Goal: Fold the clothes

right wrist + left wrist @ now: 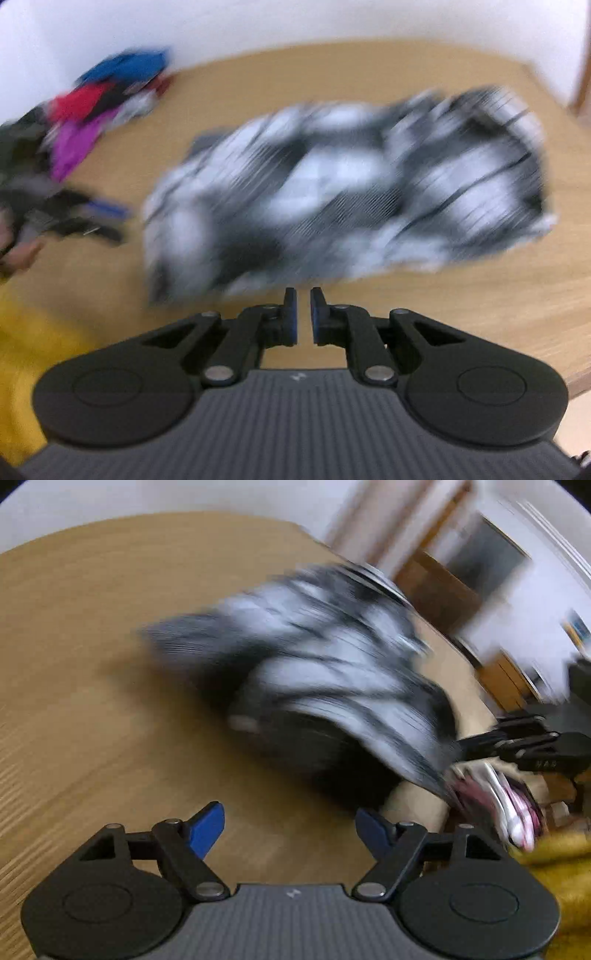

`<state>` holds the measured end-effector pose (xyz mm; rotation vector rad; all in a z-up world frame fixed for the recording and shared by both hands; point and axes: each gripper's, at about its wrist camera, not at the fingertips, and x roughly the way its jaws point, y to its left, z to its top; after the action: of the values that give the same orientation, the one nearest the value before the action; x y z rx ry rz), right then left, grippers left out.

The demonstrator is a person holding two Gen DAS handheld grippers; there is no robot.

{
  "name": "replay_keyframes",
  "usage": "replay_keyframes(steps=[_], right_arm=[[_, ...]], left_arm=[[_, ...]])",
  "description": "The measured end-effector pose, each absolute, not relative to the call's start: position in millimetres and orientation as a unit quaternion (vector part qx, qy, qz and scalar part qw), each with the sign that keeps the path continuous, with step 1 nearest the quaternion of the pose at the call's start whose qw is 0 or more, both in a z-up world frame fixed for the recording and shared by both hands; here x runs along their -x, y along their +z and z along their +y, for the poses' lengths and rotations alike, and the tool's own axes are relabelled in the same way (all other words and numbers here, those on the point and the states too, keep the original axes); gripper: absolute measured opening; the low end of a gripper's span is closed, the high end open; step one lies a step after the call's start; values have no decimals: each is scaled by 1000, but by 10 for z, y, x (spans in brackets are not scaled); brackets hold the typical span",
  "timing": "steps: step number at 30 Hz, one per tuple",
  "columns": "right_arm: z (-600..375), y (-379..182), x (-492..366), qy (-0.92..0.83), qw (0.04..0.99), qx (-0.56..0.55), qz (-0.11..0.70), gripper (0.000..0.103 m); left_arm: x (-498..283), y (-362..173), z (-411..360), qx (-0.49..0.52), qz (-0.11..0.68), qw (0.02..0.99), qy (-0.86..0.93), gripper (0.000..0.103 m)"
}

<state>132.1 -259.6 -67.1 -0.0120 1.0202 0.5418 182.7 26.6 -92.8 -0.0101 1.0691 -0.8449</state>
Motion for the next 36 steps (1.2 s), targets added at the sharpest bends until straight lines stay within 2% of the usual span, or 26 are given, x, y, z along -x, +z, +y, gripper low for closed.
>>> replay_keyframes(steps=[3,6,10,13,20,22,24,26,27,29,32,36], right_arm=[[-2175,-803,-1233,343,803,35,486,11],[-1923,-789,-1374,360,821,35,441,11],[-2185,-661,-1769,300,876,-98,365,11],[-2505,-726,-2024,230,900,-186,321,12],[-3032,-1123,-2462,100,901,-270,325,14],[-3067,-1131,-2407,95,903,-274,317,14],[-3042,-1106,-2304,95,909,-262,311,21],[-3007,-1080,-2161,89,912,-246,315,42],[-2978,-1073,-2060,83,914,-241,317,47],[-2960,-1049,-1845,72,914,-233,324,63],[-2834,-1040,-1585,57,915,-208,340,71],[-2352,-1085,-1261,74,921,-143,354,72]], left_arm=[[-1982,-856,-73,-26,478,763,-435,73],[-2232,-632,-245,-43,455,761,-461,72],[-2573,-361,-296,-9,433,755,-493,74],[-2850,-273,-462,-27,424,776,-466,80],[-3563,-620,-1125,-107,473,785,-385,80],[-3628,-764,-1229,-131,487,774,-382,83],[-3676,-731,-1194,-126,488,770,-392,83],[-3717,-621,-1072,-129,481,774,-392,82],[-3729,-553,-975,-137,475,779,-386,82],[-3758,-429,-758,-156,466,786,-375,84],[-3771,-375,-364,-199,463,786,-358,86],[-3650,-615,55,-256,479,750,-377,85]])
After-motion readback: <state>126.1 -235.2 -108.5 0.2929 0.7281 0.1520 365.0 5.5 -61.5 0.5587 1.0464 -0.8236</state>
